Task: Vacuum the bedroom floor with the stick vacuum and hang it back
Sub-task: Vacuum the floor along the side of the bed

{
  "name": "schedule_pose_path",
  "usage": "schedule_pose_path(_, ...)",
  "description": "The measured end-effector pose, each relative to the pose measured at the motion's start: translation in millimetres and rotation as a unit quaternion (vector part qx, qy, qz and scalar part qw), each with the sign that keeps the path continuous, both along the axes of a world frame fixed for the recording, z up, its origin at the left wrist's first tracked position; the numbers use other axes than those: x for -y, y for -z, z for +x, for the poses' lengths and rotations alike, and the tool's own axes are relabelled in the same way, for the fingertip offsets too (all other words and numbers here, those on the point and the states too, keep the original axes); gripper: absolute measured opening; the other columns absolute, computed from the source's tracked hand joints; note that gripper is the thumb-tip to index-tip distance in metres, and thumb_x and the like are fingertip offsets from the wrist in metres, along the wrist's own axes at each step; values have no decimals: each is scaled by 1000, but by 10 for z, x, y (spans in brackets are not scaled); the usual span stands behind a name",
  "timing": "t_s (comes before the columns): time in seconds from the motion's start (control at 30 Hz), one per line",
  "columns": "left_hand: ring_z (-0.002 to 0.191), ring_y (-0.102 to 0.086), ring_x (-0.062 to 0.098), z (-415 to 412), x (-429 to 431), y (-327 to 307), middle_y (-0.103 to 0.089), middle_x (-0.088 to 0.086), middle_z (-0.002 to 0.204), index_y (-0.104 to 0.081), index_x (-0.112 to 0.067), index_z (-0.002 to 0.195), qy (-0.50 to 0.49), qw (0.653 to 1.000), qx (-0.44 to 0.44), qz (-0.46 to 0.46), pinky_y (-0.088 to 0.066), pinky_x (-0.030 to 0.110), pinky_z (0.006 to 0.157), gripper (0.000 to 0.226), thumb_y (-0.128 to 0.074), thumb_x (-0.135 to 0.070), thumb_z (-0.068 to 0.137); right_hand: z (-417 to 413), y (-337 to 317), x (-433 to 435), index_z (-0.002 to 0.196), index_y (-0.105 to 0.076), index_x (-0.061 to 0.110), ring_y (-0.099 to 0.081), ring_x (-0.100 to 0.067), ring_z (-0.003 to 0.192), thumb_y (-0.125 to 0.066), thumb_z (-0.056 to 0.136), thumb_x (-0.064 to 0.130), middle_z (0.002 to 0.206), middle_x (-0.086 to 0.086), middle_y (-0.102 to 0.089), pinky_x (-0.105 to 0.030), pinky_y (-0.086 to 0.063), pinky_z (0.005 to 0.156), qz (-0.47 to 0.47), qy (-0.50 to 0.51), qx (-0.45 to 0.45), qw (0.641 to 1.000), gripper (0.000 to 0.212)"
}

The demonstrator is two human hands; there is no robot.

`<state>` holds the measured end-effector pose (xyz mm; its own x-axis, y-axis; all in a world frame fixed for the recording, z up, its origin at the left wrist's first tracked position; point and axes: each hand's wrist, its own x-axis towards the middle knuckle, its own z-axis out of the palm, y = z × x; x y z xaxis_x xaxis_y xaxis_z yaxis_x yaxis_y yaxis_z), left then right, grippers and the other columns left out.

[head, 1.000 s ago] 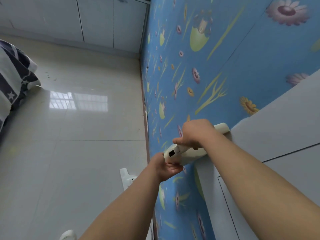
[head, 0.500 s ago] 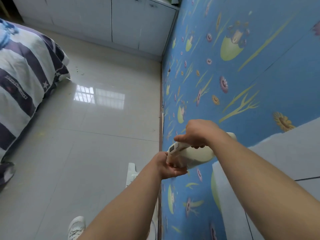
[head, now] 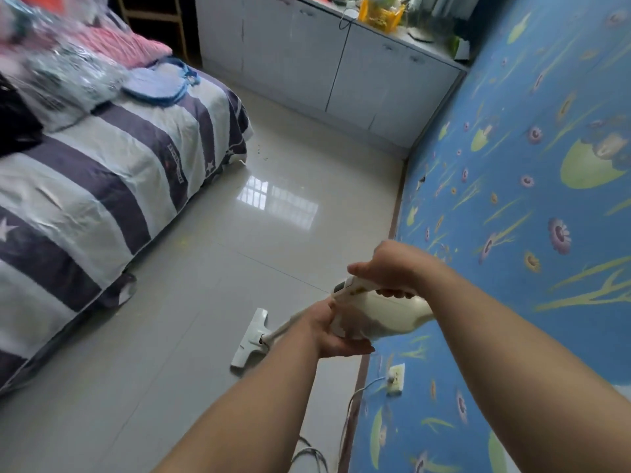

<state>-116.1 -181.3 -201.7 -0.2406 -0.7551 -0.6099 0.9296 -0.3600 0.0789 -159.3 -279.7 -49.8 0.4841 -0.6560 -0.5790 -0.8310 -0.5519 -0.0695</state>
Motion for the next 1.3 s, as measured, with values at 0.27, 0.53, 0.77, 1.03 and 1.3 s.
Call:
schedule_pose_path(0.27,122,-53,44,817,-518,-58,-57,20,135,-60,-19,133,-75,997,23,21,-49,63,89,50,-64,-36,86,952,-22,-480,63,-58,10,-43,-18,40,-49,97,50,45,0,-51,-28,-40,55,46,-28,11,998,53)
schedule_pose_path(0.53,118,-53,48,1462,-1007,-218,-57,24,132,-60,-17,131,-165,984,-9,70,-49,65,88,62,-52,-61,88,1725,-69,-911,65,-56,9,-43,-20,41,-38,100,42,49,-3,-52,-26,-40,52,66,-53,19,996,52)
schedule_pose_path(0.77,121,-45,53,1810,-1401,-531,-51,24,131,-57,-17,126,-221,973,-1,66,-45,68,93,69,-74,-58,73,2158,-128,-1288,67,-58,9,-44,-20,46,-43,99,36,59,-6,-55,-27,-39,53,91,-105,25,990,44)
schedule_pose_path(1.03,118,-51,48,1894,-1653,-552,-59,21,126,-64,-18,120,-288,957,22,34,-41,69,98,64,-75,-55,69,2483,-210,-1540,72,-56,6,-43,-19,50,-42,103,40,63,-7,-51,-29,-37,55,135,-166,-29,976,48)
schedule_pose_path(1.3,113,-53,52,1768,-1688,-592,-54,20,132,-57,-22,129,-426,900,25,89,-48,71,77,77,-73,-62,66,2532,-304,-1741,70,-50,10,-37,-17,49,-44,104,25,60,-7,-44,-29,-31,52,188,-321,-30,928,37)
